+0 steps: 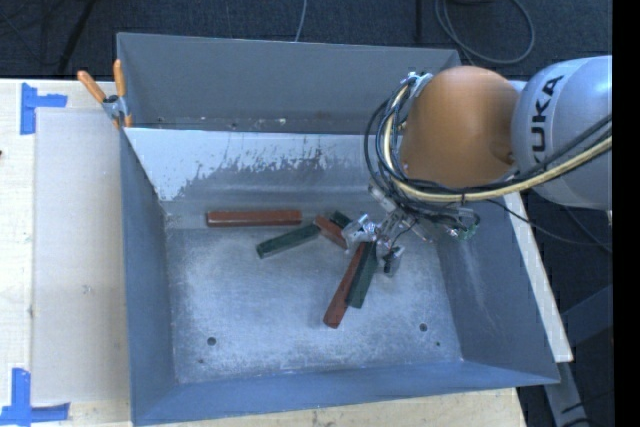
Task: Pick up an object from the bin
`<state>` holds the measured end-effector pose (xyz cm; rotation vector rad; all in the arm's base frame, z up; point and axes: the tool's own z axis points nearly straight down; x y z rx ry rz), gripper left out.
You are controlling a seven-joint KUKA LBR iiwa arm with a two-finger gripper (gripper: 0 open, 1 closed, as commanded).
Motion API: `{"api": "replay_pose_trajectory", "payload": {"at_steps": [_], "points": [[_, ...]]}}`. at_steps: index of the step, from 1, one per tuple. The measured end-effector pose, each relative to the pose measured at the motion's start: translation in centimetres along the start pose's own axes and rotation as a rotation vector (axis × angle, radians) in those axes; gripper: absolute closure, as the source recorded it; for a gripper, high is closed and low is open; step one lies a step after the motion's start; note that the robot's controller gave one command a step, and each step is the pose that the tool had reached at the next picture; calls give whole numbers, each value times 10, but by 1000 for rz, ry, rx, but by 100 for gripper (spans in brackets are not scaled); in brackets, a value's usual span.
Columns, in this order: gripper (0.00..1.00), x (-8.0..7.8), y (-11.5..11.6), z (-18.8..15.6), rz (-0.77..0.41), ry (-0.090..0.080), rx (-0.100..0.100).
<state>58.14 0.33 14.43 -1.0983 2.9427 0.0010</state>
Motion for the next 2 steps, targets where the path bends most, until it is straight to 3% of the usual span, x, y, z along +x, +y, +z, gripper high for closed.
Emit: {"api": "replay_pose_trajectory", "payload": {"at_steps": [2], "points": [[100, 0, 0, -22, 2, 0, 0]]}}
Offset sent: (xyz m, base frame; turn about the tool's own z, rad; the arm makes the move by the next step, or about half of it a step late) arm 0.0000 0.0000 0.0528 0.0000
